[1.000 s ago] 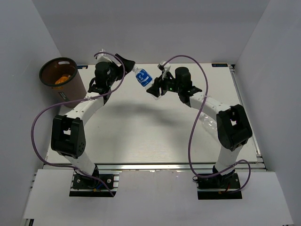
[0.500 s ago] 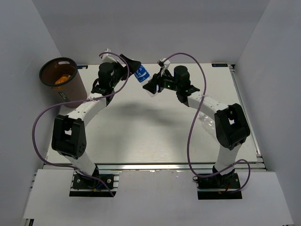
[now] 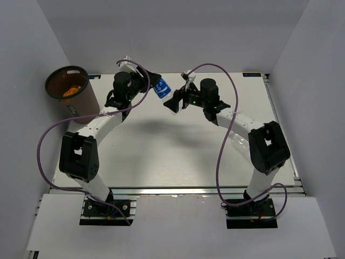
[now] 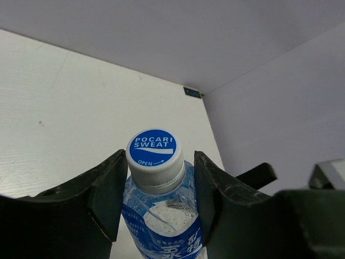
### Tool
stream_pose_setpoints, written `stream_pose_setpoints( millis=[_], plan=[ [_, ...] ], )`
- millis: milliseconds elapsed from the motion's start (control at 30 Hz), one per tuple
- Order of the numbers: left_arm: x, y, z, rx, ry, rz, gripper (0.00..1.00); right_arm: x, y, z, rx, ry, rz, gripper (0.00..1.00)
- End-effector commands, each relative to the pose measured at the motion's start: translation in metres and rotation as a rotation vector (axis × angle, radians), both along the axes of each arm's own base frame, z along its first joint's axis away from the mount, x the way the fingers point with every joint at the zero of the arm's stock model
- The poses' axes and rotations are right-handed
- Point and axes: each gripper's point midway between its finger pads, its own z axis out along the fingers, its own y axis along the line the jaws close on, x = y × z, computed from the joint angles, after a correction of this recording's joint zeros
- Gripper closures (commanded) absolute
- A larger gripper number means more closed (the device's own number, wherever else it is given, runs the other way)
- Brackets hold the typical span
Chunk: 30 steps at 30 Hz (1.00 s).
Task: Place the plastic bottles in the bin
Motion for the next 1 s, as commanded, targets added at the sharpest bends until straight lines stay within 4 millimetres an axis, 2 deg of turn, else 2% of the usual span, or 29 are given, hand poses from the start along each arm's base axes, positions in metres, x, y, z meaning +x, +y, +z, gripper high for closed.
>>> stream_pose_setpoints(
  millis=[0,33,67,100,133,167,200,233,267,300,333,367,400,433,467,500,567,600,700,800,867,967],
  plan=[
    [-0.007,0.015,0.045,0.056,-0.082,0.025,1.0,0.0,-0.018,0.045,0.038,-0.128,-0.074,0.11],
    [-0.005,0.021,0.044,0.066,-0.087,0.039,1.0,0.003,-0.025,0.043,0.023,-0.125,-0.1,0.1],
    [-0.004,0.028,0.057,0.067,-0.112,0.046,1.0,0.001,-0.035,0.039,-0.01,-0.099,-0.127,0.11],
    [-0.001,0.036,0.062,0.063,-0.122,0.051,1.0,0.007,-0.047,0.037,-0.035,-0.091,-0.178,0.11],
    [0.007,0.063,0.067,0.06,-0.122,0.092,1.0,0.011,-0.062,0.028,-0.062,-0.074,-0.215,0.11],
    [0.014,0.077,0.082,0.043,-0.138,0.107,1.0,0.009,-0.072,0.031,-0.071,-0.074,-0.235,0.11],
    [0.018,0.093,0.09,0.039,-0.143,0.115,1.0,0.008,-0.085,0.022,-0.102,-0.041,-0.27,0.11],
    [0.027,0.135,0.092,0.044,-0.127,0.193,1.0,0.01,-0.102,0.008,-0.131,-0.007,-0.316,0.11],
    [0.029,0.164,0.112,0.044,-0.159,0.251,1.0,0.007,-0.114,0.011,-0.138,-0.005,-0.353,0.11],
    [0.028,0.183,0.12,0.048,-0.173,0.284,1.0,0.01,-0.131,0.003,-0.171,0.012,-0.427,0.11],
    [0.027,0.218,0.13,0.053,-0.199,0.348,1.0,0.012,-0.147,-0.003,-0.188,0.023,-0.482,0.11],
    [0.024,0.234,0.137,0.052,-0.215,0.376,1.0,0.004,-0.16,-0.015,-0.21,0.04,-0.522,0.11],
    [0.019,0.253,0.148,0.047,-0.236,0.412,1.0,0.006,-0.177,-0.022,-0.233,0.046,-0.601,0.11],
    [0.013,0.29,0.155,0.048,-0.251,0.488,1.0,0.005,-0.191,-0.029,-0.247,0.059,-0.648,0.11],
    [0.008,0.309,0.166,0.031,-0.266,0.531,1.0,0.0,-0.208,-0.04,-0.269,0.079,-0.715,0.11],
    [0.0,0.346,0.17,0.031,-0.27,0.612,1.0,-0.001,-0.219,-0.046,-0.28,0.097,-0.746,0.11],
    [-0.009,0.381,0.175,0.026,-0.269,0.707,1.0,-0.009,-0.233,-0.06,-0.304,0.146,-0.779,0.11],
    [-0.017,0.406,0.178,0.032,-0.264,0.768,1.0,-0.01,-0.242,-0.062,-0.303,0.162,-0.8,0.11],
    [-0.034,0.446,0.181,0.029,-0.277,0.881,1.0,-0.016,-0.251,-0.073,-0.309,0.185,-0.808,0.11],
    [-0.044,0.471,0.177,-0.009,-0.28,0.933,1.0,-0.02,-0.254,-0.076,-0.32,0.179,-0.798,0.1],
    [-0.045,0.486,0.165,-0.008,-0.251,0.994,1.0,-0.022,-0.26,-0.079,-0.349,0.171,-0.812,0.11],
    [-0.043,0.498,0.143,0.007,-0.181,1.04,0.79,-0.027,-0.274,-0.085,-0.421,0.147,-0.842,0.11]
  ],
)
